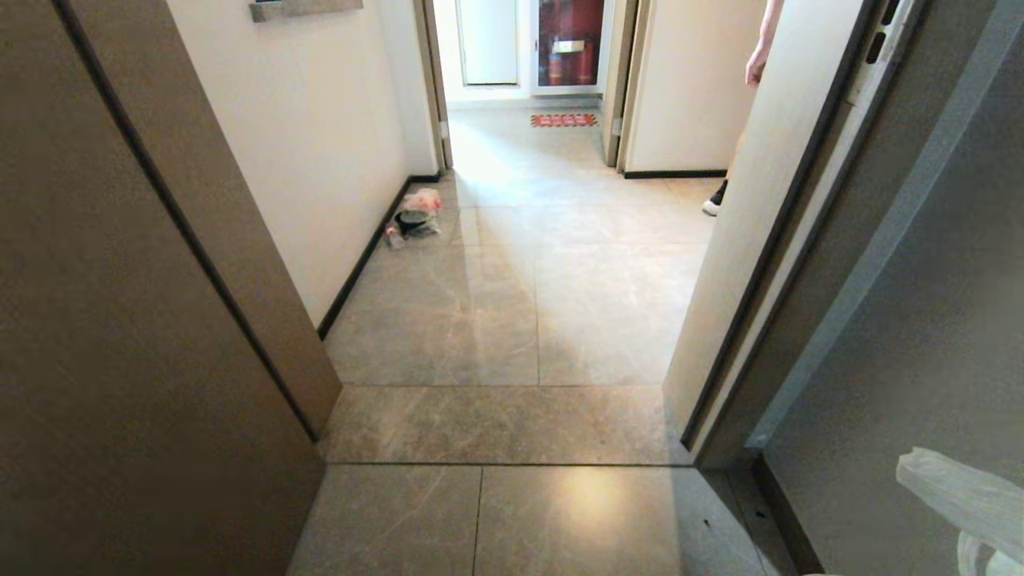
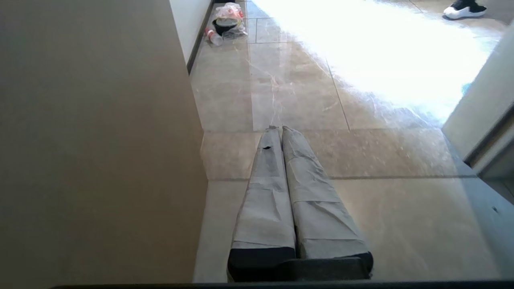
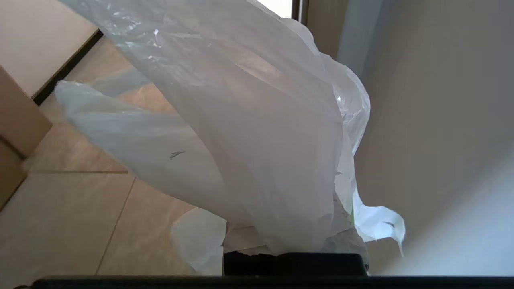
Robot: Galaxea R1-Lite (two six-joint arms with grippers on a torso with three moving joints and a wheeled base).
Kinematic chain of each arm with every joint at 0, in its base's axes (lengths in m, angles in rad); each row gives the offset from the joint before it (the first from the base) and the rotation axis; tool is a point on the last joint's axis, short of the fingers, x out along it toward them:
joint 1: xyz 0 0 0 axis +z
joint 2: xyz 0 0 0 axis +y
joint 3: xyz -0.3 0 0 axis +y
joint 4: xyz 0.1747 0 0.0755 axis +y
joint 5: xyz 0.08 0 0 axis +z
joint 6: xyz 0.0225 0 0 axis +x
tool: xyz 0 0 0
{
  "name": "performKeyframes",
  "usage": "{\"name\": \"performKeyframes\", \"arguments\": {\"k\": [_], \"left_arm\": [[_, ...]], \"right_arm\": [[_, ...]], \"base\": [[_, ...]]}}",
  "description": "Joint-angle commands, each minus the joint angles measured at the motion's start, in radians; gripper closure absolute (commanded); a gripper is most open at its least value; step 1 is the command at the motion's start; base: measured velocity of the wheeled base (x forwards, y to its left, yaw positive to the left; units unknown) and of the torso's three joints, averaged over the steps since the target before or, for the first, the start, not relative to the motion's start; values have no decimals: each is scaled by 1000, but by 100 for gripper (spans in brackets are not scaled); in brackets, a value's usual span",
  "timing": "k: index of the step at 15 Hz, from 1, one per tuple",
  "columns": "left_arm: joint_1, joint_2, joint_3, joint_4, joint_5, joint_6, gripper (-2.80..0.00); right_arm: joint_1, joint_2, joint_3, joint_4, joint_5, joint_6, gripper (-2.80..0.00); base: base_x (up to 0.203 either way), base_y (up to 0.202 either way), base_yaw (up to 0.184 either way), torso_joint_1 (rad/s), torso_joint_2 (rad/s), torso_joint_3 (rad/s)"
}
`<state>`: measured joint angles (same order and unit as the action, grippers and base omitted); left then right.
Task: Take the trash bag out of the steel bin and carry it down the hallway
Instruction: Put the trash bag at the door
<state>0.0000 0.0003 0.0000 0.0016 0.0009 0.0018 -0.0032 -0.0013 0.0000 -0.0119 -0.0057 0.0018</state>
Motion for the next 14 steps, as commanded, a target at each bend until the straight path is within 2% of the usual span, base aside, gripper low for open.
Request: {"name": "performKeyframes", "arguments": {"k": [1,14], "left_arm": [[0,0,0,0,1,0,0],[0,0,0,0,1,0,0]], "right_arm": [[0,-39,0,0,0,-2,0],[0,-39,0,-2,0,-2,0]], "base": [[190,0,3,-2,3,-2],[193,0,1,2,2,1]]}}
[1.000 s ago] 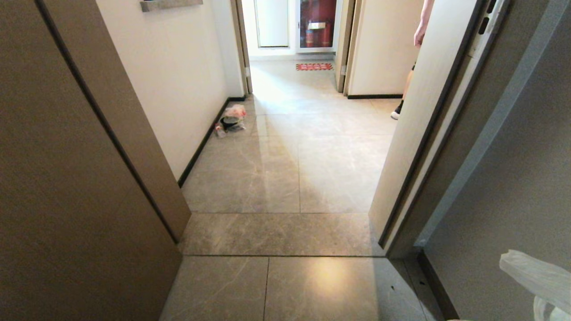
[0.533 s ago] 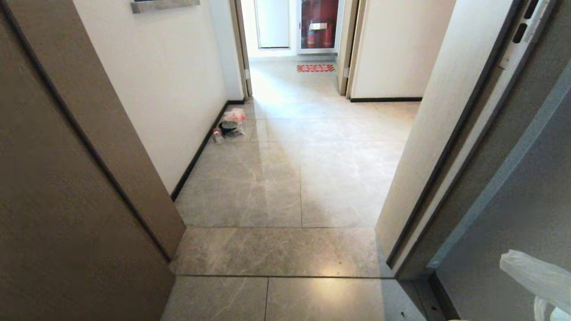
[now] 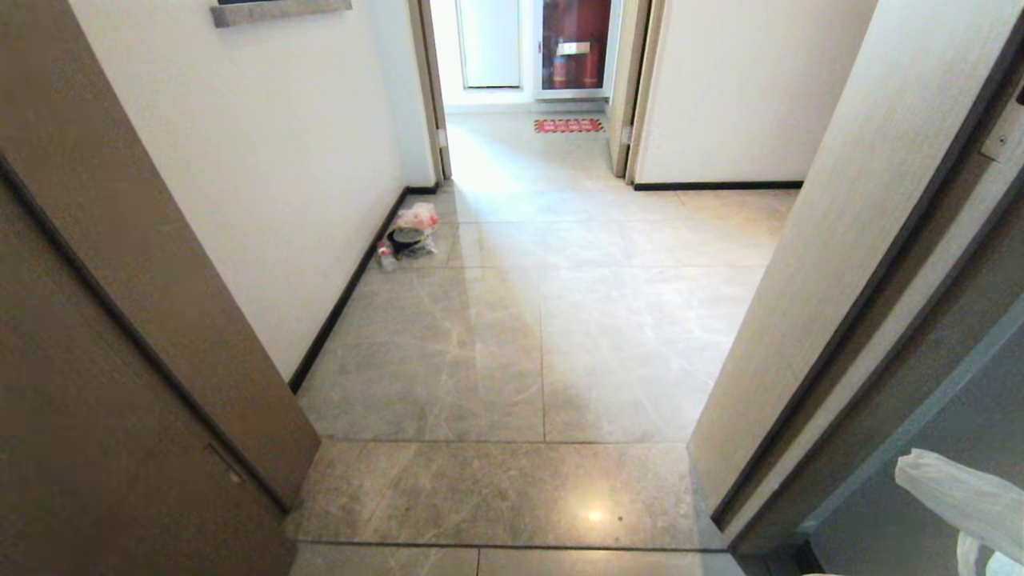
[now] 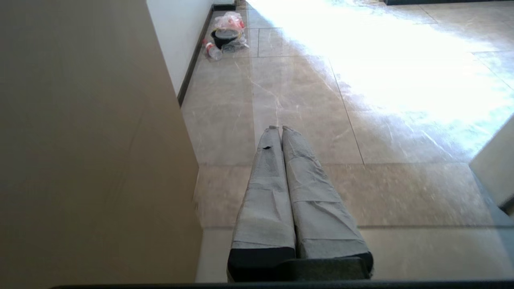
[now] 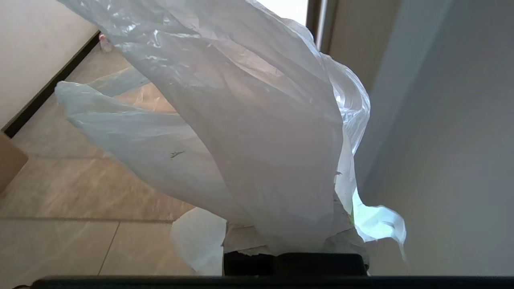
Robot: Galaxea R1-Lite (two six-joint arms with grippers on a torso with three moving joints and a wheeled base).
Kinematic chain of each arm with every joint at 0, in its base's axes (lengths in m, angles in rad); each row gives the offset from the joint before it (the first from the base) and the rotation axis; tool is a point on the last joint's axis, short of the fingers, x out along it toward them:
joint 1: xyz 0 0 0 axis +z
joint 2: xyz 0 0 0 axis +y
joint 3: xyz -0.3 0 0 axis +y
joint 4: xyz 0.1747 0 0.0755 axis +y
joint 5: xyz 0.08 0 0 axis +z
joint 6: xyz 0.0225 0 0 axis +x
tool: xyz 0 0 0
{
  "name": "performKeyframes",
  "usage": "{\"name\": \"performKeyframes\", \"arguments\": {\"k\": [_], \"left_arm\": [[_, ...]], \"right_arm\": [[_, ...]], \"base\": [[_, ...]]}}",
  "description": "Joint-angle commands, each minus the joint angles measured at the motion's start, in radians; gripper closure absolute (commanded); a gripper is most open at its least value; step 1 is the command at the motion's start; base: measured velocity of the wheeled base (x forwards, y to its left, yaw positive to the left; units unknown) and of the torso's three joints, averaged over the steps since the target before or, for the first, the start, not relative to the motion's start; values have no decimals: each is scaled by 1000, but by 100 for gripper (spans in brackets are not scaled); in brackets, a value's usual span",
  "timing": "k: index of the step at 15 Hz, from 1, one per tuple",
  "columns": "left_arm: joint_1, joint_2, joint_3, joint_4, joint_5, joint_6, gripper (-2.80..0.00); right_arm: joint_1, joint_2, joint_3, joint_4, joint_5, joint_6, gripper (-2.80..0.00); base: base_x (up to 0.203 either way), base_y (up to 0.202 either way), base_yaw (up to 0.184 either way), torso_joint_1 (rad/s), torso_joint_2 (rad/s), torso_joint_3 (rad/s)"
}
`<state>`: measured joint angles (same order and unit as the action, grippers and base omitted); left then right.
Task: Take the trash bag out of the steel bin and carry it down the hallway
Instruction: Put the trash bag at the door
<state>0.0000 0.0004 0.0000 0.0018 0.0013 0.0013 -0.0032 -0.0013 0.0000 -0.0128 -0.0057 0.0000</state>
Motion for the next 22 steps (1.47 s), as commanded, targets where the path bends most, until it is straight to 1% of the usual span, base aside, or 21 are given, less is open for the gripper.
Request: {"name": "performKeyframes", "arguments": {"k": [1,13,22], "left_arm": [[0,0,0,0,0,0,0],[0,0,0,0,0,-3,0],[0,0,0,0,0,-3,0]], "right_arm": [[0,-39,0,-1,0,1,0],[0,-39,0,-1,0,0,0],[0,-39,0,-1,0,0,0]], "base": [[193,0,2,2,2,2],[186,0,1,1,3,1],[0,0,0,0,0,0]]}}
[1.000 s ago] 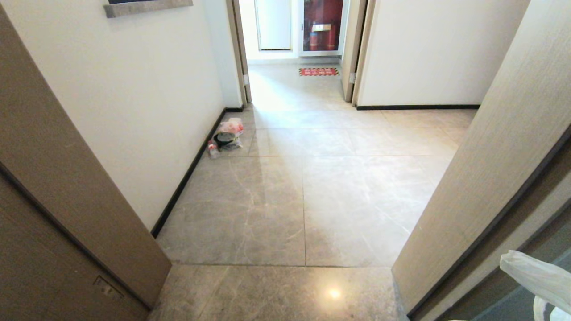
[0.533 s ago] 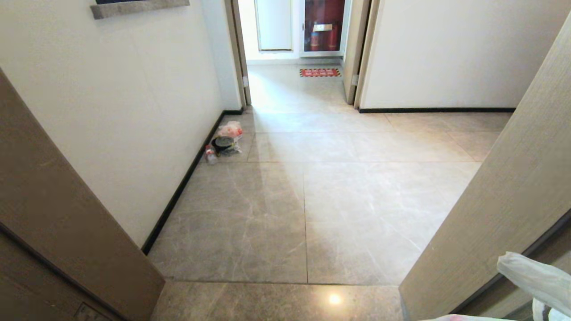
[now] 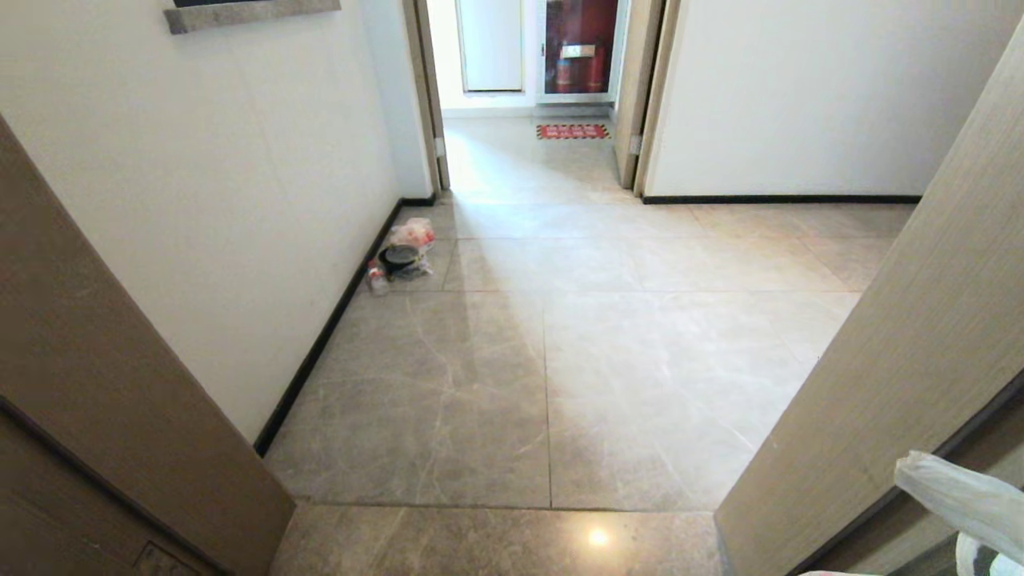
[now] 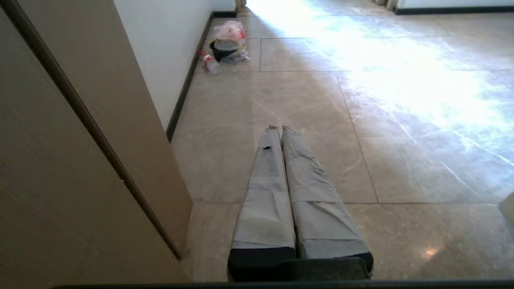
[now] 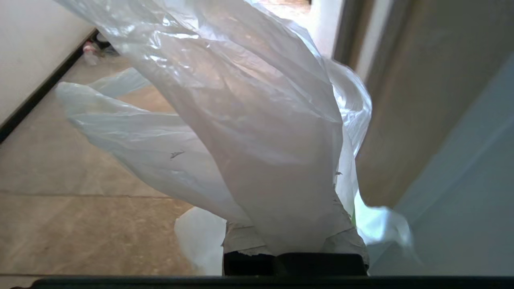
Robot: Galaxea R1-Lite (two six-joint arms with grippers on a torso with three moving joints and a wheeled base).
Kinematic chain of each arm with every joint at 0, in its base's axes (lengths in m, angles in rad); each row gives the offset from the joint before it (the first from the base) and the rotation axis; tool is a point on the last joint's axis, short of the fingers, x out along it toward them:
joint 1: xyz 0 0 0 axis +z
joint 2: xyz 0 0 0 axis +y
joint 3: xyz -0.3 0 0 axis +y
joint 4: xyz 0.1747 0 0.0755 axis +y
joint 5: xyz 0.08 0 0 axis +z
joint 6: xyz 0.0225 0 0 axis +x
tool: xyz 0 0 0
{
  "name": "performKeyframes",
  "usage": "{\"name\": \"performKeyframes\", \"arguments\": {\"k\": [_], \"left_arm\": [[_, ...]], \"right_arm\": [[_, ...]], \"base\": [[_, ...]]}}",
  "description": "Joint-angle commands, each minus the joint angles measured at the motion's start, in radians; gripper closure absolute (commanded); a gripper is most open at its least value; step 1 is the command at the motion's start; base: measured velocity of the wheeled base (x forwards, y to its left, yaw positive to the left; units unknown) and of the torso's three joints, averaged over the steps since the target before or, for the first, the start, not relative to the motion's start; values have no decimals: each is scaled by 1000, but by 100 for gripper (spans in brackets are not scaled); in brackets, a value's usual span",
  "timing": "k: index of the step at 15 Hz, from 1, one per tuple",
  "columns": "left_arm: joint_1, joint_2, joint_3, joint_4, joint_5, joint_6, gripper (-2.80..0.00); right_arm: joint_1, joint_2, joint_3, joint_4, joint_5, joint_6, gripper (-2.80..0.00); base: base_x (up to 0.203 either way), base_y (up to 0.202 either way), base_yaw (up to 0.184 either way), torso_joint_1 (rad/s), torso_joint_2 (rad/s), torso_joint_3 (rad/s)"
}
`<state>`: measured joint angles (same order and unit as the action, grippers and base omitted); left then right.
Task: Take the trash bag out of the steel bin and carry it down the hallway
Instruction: Put the trash bag at the door
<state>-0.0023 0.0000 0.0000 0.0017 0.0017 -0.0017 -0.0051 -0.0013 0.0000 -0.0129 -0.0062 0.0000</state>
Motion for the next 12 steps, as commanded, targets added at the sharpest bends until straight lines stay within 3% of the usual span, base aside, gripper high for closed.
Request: {"name": "performKeyframes", "arguments": {"k": [1,12], "left_arm": [[2,0,0,0,0,0,0],[2,0,0,0,0,2,0]], "right_arm": [[2,-39,0,-1,0,0,0],[2,-39,0,-1,0,2,0]], "base": [[0,0,0,0,0,0],[0,0,0,0,0,0]]}}
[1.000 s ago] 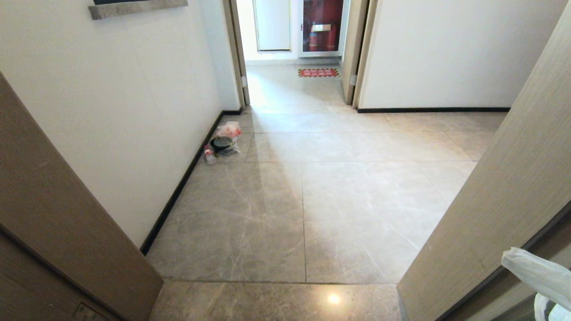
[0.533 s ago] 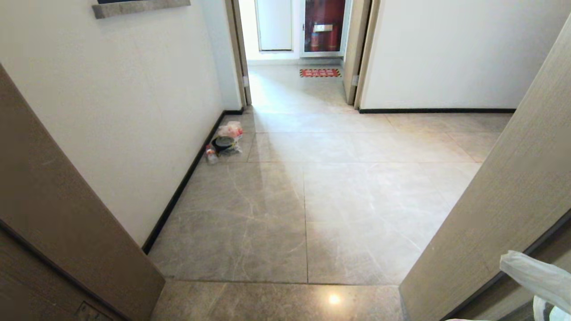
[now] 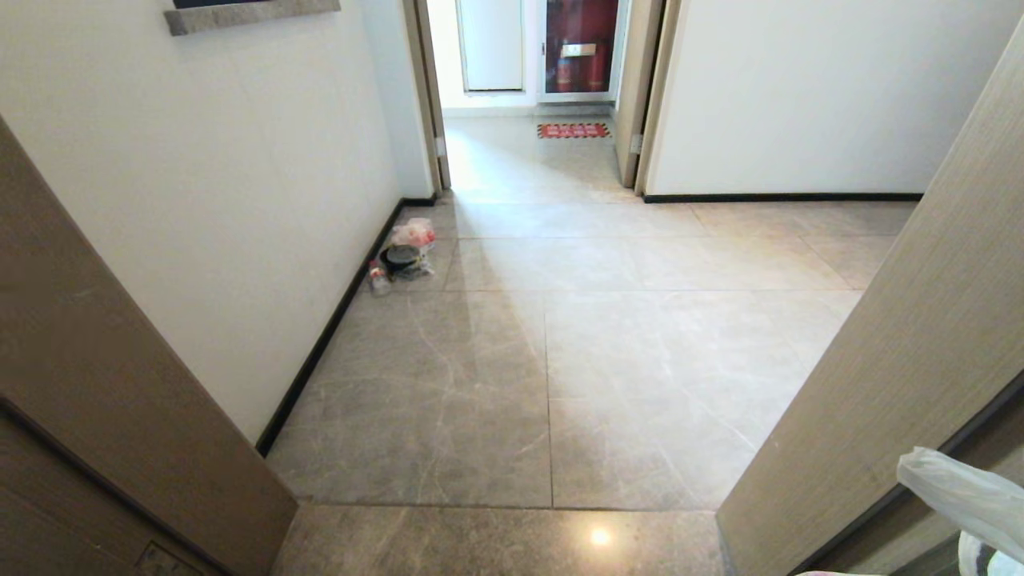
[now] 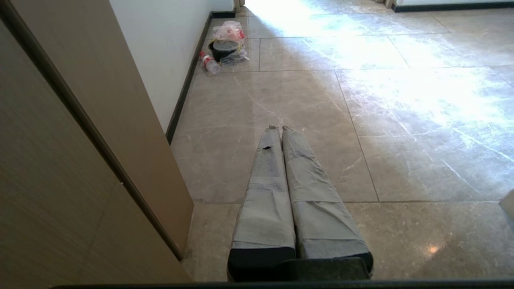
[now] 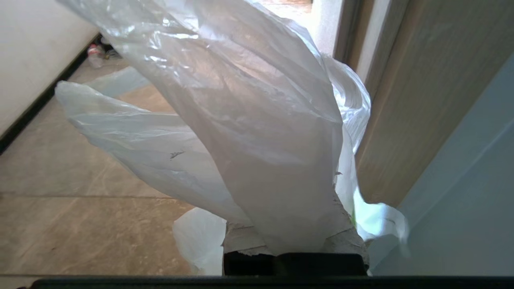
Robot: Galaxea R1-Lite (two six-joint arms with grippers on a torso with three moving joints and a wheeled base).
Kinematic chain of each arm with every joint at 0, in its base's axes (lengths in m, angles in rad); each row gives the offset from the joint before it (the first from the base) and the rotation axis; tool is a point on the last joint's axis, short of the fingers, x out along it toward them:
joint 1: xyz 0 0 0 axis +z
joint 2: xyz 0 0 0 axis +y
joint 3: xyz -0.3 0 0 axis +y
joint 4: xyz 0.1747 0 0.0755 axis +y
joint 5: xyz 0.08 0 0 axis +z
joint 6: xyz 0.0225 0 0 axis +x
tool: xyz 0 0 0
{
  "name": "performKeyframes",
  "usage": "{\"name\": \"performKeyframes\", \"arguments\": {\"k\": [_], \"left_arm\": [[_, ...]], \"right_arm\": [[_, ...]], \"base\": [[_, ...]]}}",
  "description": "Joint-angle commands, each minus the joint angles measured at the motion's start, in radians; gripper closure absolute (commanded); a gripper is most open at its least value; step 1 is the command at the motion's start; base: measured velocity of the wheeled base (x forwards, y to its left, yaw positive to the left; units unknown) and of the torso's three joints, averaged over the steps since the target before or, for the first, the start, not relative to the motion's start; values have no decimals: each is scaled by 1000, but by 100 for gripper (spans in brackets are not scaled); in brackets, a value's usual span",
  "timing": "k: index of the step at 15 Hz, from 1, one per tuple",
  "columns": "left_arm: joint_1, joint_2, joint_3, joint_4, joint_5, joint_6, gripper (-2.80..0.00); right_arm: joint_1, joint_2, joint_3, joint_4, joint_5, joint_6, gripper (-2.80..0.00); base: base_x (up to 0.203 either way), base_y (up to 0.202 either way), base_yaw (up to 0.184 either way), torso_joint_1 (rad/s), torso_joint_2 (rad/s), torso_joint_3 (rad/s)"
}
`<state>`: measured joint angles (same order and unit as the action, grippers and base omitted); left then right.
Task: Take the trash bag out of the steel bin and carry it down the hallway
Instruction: Put the trash bag at the door
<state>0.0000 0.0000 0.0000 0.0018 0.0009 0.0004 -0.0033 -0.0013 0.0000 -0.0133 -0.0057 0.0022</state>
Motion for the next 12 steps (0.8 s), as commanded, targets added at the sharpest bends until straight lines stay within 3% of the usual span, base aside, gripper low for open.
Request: {"name": "performKeyframes", "arguments": {"k": [1,7,12], "left_arm": [[0,0,0,1,1,0,0],[0,0,0,1,-1,-2,0],[0,0,0,1,1,-2,0]], "right_arm": [[0,-39,0,-1,0,-1,0],[0,-39,0,1,0,1,0],[0,-39,0,1,0,1,0]], "base": [[0,0,0,0,0,0],[1,133,1,0,3,1],[0,0,0,0,0,0]]}}
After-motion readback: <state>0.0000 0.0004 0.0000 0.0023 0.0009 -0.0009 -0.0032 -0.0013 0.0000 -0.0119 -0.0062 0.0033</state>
